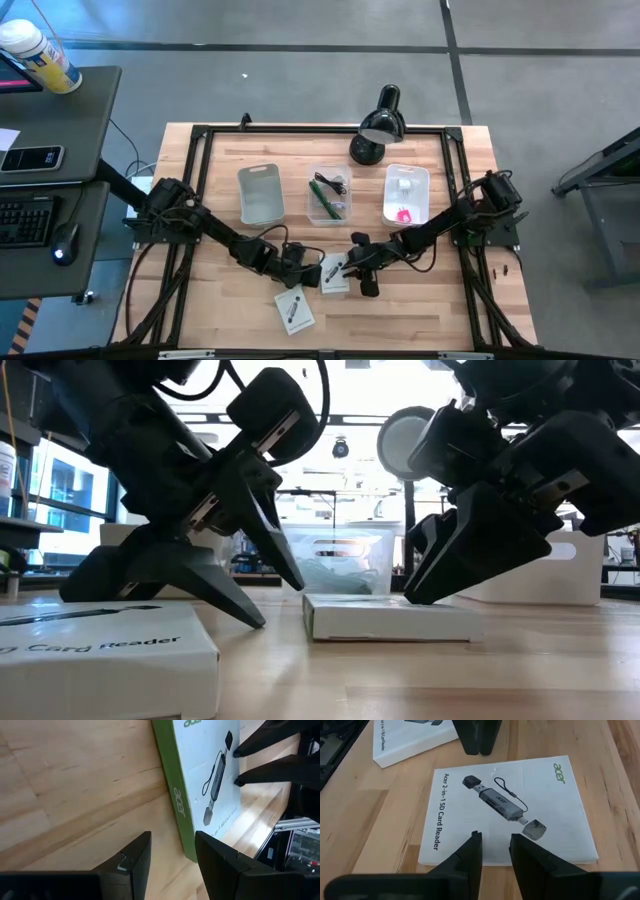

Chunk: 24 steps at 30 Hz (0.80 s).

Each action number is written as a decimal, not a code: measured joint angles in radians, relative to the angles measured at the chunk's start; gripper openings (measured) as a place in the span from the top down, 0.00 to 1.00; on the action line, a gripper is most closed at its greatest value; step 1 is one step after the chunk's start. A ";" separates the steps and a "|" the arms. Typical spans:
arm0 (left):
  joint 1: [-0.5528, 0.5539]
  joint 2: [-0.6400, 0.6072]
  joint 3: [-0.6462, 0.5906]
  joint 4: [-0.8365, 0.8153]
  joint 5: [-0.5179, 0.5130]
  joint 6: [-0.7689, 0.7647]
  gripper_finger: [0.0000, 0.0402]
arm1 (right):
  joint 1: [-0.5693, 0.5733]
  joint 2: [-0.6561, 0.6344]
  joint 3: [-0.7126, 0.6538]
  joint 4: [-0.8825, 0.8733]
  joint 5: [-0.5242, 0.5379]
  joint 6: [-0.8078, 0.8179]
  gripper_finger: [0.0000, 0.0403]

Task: Pick and place items into bin
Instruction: Put the top white card reader box into the gray bin

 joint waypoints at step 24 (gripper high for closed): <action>0.008 0.001 0.000 0.038 -0.043 0.002 0.64 | 0.038 -0.002 -0.045 0.047 0.077 0.070 0.77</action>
